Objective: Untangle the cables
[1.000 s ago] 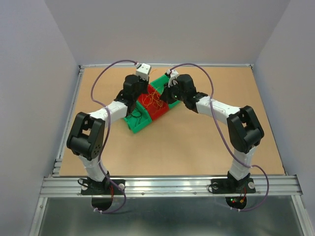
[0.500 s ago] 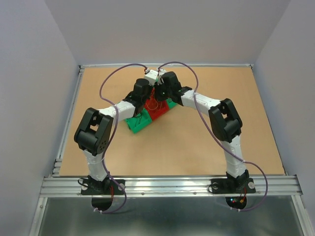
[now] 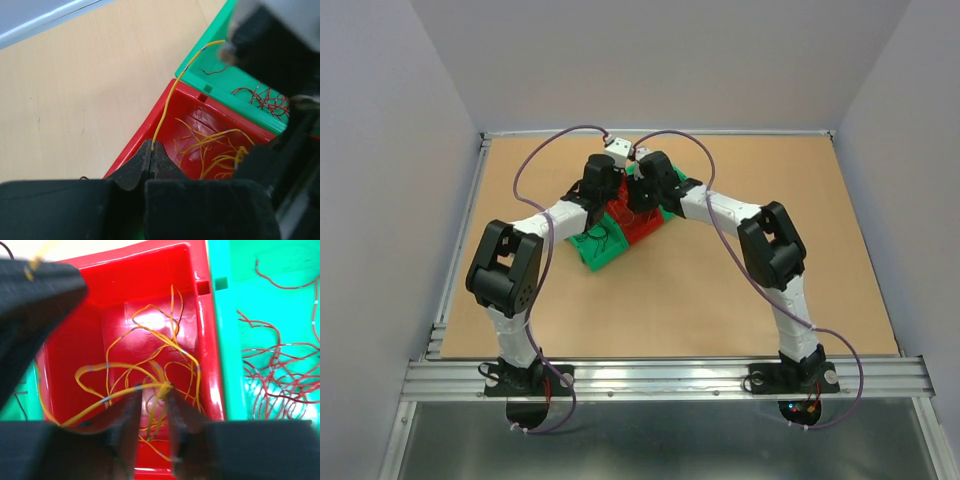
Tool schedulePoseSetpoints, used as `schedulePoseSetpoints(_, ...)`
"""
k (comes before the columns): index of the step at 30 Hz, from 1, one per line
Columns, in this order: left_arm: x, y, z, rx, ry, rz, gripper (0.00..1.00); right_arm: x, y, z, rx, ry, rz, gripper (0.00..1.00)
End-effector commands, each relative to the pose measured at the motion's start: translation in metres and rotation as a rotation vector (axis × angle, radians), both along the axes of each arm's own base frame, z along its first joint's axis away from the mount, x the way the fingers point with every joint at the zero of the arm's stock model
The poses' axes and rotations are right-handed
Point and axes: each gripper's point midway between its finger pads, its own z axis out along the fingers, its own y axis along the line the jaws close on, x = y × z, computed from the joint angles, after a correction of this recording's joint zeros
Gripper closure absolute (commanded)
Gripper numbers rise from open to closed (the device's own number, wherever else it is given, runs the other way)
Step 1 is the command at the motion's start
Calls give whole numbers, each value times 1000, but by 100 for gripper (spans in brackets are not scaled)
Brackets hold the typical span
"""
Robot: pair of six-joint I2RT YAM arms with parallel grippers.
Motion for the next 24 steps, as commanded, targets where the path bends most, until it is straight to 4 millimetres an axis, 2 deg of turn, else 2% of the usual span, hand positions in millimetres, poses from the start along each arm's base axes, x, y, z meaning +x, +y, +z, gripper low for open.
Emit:
schedulePoseSetpoints(1, 18, 5, 44, -105, -62, 4, 100, 6, -7, 53, 32, -102, -20, 65)
schedulePoseSetpoints(5, 20, 7, 43, -111, -59, 9, 100, 3, -11, 58, 31, -109, -26, 62)
schedulePoseSetpoints(11, 22, 9, 42, -109, -57, 13, 100, -2, -15, 70, 50, -135, -26, 50)
schedulePoseSetpoints(12, 21, 7, 41, -112, -53, 3, 100, -2, -13, 74, 68, -152, -18, 39)
schedulePoseSetpoints(15, 19, 4, 40, -121, -46, -17, 100, -8, -8, 80, 110, -165, 18, 19)
schedulePoseSetpoints(17, 19, 2, 40, -126, -42, -26, 100, -12, -2, 84, 134, -166, 44, 19)
schedulePoseSetpoints(22, 15, -8, 35, -165, -8, -58, 100, -7, 7, 77, 157, -156, 52, 33)
schedulePoseSetpoints(24, 14, -10, 33, -179, 1, -71, 100, -3, 9, 83, 177, -174, 44, 35)
